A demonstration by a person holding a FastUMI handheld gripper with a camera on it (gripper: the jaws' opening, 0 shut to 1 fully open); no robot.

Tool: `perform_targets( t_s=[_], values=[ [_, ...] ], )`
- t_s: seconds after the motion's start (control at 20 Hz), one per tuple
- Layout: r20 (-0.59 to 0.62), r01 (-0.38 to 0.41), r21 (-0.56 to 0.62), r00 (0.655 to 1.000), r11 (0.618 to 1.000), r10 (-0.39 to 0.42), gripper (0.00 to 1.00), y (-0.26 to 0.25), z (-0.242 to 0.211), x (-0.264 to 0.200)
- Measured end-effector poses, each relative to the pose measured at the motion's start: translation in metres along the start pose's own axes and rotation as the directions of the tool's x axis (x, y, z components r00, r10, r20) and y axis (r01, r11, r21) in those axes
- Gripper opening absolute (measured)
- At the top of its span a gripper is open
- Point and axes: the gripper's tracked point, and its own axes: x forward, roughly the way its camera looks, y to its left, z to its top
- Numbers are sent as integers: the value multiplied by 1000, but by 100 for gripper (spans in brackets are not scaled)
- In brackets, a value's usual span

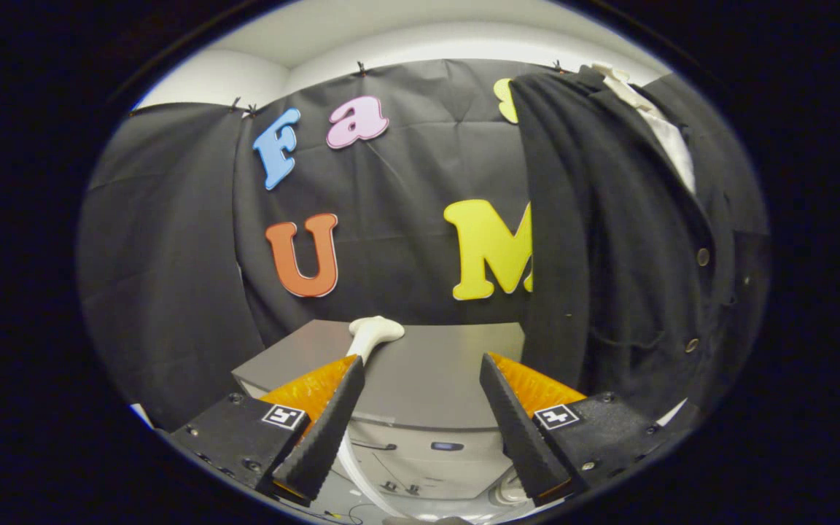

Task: Iron the clothes twice with a garment steamer, once on the left side and once on the right side.

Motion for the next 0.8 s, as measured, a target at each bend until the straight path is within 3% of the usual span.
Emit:
perform_targets(
  t_s=[0.45, 0.8],
  values=[
    [-213, -61, -21, 975, 998, 55, 99, 69, -35, 156],
    [-404, -25, -25, 915, 999, 13, 99, 81, -67, 216]
  ],
)
